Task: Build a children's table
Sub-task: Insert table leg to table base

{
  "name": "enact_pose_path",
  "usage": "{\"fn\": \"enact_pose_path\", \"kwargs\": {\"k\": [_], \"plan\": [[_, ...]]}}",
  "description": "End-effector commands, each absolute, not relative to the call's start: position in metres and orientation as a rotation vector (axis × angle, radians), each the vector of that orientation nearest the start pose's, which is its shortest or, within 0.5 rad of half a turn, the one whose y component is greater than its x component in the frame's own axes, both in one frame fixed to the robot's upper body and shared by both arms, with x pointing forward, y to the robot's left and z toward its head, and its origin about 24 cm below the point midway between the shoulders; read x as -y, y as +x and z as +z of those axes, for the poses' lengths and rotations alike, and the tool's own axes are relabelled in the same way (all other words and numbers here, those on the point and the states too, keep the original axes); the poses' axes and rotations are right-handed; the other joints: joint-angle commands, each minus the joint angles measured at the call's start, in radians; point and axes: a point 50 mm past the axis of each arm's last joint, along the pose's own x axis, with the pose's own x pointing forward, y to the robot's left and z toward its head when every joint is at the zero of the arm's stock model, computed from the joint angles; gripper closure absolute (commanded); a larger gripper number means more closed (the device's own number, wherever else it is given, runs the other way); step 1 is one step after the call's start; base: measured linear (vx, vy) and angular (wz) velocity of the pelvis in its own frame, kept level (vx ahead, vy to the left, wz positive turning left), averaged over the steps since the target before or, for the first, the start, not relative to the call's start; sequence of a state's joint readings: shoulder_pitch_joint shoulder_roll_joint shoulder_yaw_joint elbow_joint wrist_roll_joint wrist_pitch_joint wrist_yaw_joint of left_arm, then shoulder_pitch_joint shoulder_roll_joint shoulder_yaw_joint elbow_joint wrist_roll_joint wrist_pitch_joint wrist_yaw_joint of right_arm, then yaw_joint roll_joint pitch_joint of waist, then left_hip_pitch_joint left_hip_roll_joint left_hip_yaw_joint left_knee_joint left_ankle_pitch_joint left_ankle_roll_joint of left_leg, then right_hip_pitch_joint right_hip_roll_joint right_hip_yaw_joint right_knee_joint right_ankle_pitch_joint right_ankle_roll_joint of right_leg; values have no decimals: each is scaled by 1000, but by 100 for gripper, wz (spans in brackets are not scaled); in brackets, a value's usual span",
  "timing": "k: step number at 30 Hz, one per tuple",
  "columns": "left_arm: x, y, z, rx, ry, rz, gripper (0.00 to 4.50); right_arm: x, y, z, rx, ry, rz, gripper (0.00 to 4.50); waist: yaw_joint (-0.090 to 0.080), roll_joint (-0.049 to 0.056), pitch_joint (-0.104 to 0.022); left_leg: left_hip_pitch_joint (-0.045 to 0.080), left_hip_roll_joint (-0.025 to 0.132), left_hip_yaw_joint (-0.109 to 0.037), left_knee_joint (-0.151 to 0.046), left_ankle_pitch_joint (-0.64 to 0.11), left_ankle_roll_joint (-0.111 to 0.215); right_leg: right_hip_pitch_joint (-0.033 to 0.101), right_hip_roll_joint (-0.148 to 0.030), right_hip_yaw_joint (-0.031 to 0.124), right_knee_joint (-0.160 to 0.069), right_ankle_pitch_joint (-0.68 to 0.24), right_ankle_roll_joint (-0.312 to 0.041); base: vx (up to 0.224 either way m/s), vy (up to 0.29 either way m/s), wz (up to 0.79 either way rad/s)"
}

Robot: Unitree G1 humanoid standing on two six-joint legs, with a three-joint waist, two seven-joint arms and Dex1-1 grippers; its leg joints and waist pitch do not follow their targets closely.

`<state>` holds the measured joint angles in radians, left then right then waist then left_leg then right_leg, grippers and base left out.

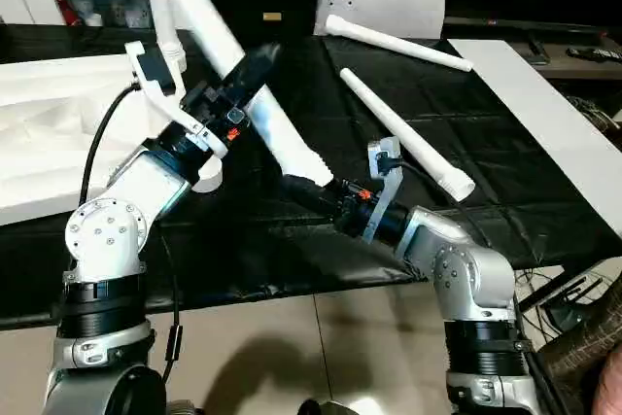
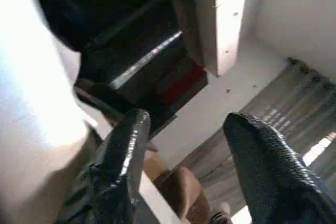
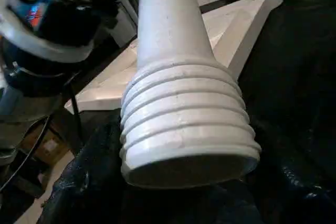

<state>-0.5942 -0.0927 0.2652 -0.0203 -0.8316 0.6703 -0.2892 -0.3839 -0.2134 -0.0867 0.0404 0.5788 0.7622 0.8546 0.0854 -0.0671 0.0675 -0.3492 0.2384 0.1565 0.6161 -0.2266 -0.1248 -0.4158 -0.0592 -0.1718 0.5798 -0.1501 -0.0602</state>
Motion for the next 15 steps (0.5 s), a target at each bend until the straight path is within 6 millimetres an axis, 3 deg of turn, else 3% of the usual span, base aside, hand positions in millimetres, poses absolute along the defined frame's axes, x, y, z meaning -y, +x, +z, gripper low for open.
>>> {"fn": "enact_pose_path", "kwargs": {"k": [1, 2, 5, 6, 13, 15], "plan": [[-88, 323, 179, 69, -848, -750, 216, 126, 290, 115, -172, 462, 1085, 175, -2, -2, -79, -8, 4, 10, -64, 58, 84, 81, -83, 73, -67, -267, 0, 0, 0, 0], [-89, 320, 183, 99, -846, -778, 219, 127, 291, 116, -165, 463, 1077, 176, -1, 3, -79, -7, 5, 10, -64, 52, 80, 80, -84, 73, -67, -277, -2, 0, 0, 0], [-92, 310, 191, 139, -833, -844, 221, 130, 295, 121, -139, 471, 1040, 176, -3, 2, -79, -7, 9, 8, -66, 46, 71, 81, -87, 74, -64, -278, -13, 0, 0, 0], [-95, 307, 189, 130, -803, -845, 177, 131, 297, 122, -130, 475, 1023, 176, -4, 1, -77, -3, 10, 10, -67, 39, 68, 77, -86, 74, -65, -281, -18, 0, 0, 0], [-114, 302, 179, 136, -809, -767, 189, 132, 301, 121, -124, 475, 997, 176, -5, 4, -76, -3, 5, 12, -67, 21, 64, 77, -80, 73, -71, -308, 8, 0, 0, 0], [-122, 306, 173, 102, -830, -686, 189, 131, 300, 122, -118, 483, 1005, 176, -5, 0, -76, -4, 6, 12, -67, 23, 64, 78, -80, 73, -69, -301, 8, 0, 0, 0]]}}
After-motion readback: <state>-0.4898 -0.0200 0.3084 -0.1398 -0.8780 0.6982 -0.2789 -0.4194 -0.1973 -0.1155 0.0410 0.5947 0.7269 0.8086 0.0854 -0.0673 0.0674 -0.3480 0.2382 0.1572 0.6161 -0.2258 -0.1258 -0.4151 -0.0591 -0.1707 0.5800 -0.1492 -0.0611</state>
